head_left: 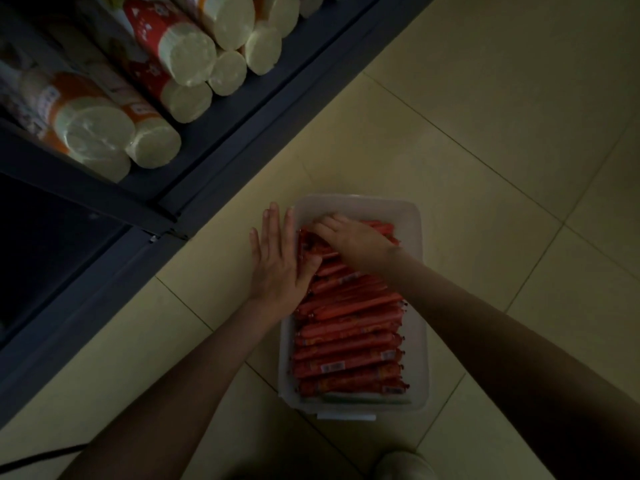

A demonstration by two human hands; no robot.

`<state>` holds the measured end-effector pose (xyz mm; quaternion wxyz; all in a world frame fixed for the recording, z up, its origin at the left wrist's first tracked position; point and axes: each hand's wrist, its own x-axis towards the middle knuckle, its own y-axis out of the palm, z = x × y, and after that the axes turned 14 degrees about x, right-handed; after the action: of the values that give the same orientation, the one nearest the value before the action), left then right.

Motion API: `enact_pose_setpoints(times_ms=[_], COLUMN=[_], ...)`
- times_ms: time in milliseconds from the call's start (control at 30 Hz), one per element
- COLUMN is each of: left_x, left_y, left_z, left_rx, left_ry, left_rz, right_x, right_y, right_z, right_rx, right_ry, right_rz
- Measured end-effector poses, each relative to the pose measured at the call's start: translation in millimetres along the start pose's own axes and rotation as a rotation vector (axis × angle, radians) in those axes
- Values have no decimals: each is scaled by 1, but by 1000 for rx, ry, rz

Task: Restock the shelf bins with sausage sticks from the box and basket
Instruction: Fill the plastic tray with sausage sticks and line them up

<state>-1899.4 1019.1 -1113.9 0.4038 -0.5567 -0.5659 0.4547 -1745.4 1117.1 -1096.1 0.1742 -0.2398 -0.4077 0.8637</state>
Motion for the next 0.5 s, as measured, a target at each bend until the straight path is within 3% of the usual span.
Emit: enact_pose_setpoints(times_ms=[133,267,400,500], left_x=[0,0,0,0], left_y=[0,-3,-3,-5], left_z=[1,2,5,8], left_rx=[-29,-26,11,62], left_ry=[23,34,38,47], left_rz=[-2,3,8,13], right_x=[21,38,40,36], right_y=[-5,-14,-15,-13], right_z=[-12,-4,-4,-2], right_rx=[-83,17,-117,-201], right_ry=[29,72,-102,-5], right_rz=[72,147,370,343])
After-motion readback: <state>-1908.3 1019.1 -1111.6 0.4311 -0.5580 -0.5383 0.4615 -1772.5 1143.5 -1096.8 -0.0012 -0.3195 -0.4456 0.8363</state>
